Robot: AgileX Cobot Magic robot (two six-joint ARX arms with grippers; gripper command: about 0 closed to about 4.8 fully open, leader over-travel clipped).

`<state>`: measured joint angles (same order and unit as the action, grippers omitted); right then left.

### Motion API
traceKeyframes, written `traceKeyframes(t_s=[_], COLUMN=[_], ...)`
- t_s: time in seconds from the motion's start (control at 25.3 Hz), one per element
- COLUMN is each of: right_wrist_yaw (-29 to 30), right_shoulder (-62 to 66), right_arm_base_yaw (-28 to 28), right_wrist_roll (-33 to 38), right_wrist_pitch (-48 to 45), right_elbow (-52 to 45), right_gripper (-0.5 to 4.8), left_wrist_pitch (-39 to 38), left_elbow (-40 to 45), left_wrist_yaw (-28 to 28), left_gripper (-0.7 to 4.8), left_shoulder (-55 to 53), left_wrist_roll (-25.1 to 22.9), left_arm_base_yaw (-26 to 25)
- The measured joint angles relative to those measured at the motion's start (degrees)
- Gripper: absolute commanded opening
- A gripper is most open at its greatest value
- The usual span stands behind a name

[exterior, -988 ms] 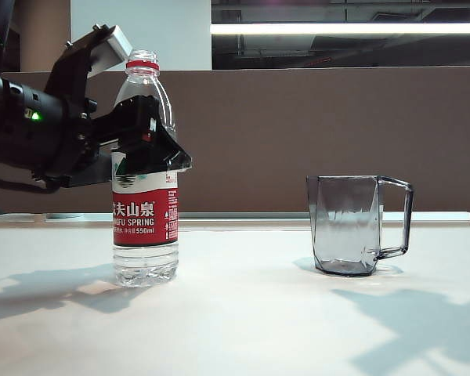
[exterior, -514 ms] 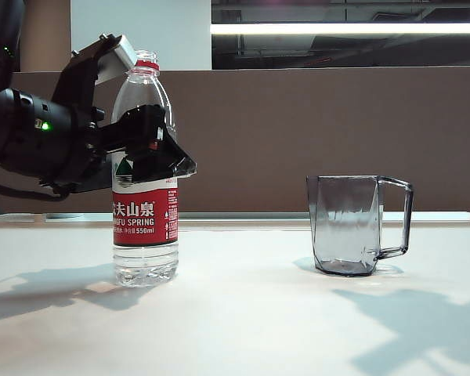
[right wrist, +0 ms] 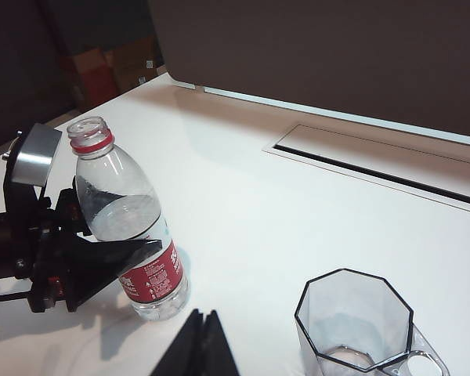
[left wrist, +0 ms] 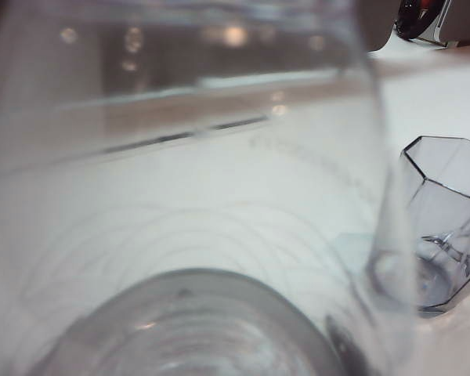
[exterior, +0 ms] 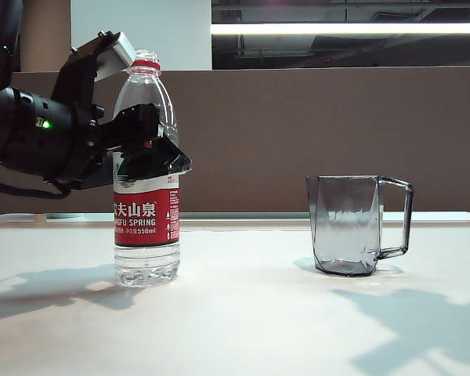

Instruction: Pick up the mineral water bottle with the left hand on the table and pour water into the mug until it's half full.

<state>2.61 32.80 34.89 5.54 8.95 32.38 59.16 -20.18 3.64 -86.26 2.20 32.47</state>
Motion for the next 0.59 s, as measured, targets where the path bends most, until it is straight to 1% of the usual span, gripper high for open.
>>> traceKeyframes(t_s=[0.04,0.12,0.2,0.28,0.59], right_wrist_yaw=[0.0,0.0,0.0,0.0,0.0], right_shoulder=[0.0,0.0,0.0,0.0,0.0], right_arm_base_yaw=[0.0,0.0,0.0,0.0,0.0], right_wrist_roll=[0.0,0.0,0.0,0.0,0.0], right_wrist_pitch=[0.0,0.0,0.0,0.0,0.0], right_elbow=[0.0,0.0,0.0,0.0,0.0], right_gripper=[-0.08,-0.08,-0.08,-0.08,-0.08], left_wrist_pitch=[0.0,0.0,0.0,0.0,0.0], left_elbow=[0.0,0.0,0.0,0.0,0.0], left_wrist_yaw=[0.0,0.0,0.0,0.0,0.0], left_gripper=[2.95,2.27,1.94,1.82,1.82], left_shoulder=[0.0,0.0,0.0,0.0,0.0], left_wrist_roll=[0.0,0.0,0.0,0.0,0.0], left_arm_base_yaw=[0.0,0.0,0.0,0.0,0.0])
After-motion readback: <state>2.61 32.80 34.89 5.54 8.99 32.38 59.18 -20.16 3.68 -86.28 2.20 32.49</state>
